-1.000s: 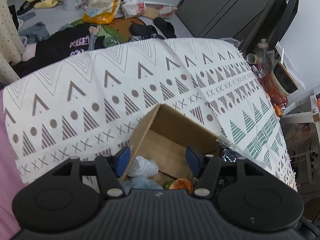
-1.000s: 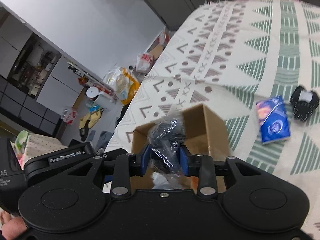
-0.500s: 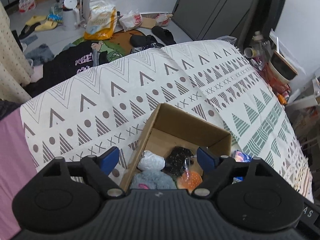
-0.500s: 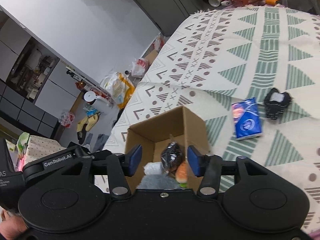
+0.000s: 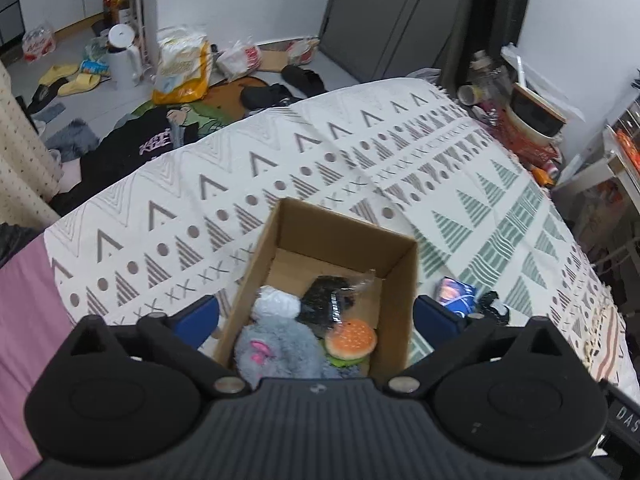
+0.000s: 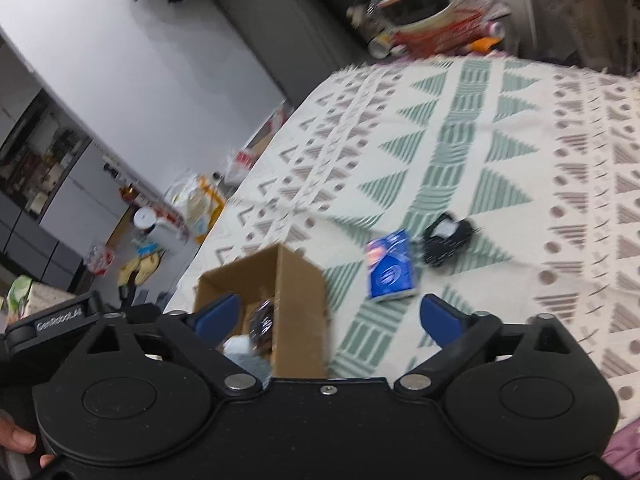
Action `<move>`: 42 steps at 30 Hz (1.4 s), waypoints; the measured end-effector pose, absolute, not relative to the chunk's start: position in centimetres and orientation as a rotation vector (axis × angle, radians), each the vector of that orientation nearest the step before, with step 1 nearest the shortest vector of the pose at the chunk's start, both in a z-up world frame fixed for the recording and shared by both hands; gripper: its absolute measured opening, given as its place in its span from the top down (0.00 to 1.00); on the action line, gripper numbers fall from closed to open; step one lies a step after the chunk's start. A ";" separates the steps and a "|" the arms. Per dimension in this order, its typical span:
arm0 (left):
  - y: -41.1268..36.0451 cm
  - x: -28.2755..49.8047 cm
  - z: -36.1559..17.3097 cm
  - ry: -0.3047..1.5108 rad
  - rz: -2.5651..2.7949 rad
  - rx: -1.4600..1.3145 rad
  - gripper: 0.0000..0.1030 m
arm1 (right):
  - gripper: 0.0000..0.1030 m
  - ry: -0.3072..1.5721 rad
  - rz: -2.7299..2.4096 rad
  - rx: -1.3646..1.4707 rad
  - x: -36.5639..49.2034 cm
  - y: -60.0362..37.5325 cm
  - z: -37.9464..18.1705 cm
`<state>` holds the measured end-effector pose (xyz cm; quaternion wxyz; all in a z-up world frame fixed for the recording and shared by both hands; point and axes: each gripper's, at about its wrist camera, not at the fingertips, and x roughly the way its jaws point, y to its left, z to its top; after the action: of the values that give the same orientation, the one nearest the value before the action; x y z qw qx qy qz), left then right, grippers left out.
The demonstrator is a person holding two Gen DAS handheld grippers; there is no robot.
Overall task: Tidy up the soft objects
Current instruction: 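Grasp the blue tissue pack with the left tool while the right tool grasps the black item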
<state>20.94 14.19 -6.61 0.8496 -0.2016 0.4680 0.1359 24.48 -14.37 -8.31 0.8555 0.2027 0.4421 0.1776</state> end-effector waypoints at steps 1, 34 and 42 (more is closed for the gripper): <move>13.8 21.0 -6.5 0.984 0.277 -0.422 0.00 | 0.00 0.926 0.367 0.433 24.5 -14.9 -8.3; 0.8 29.2 -9.1 1.084 0.187 -0.263 0.02 | 0.37 1.074 0.369 0.790 31.6 -24.9 -16.9; -0.6 32.3 -12.4 1.106 0.213 -0.269 0.05 | 0.43 1.137 0.358 0.885 34.4 -24.7 -20.9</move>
<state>32.30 -0.61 -12.40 0.8369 -0.1272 0.5228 0.1005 34.35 -24.70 -20.91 0.7367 0.4031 0.5178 0.1631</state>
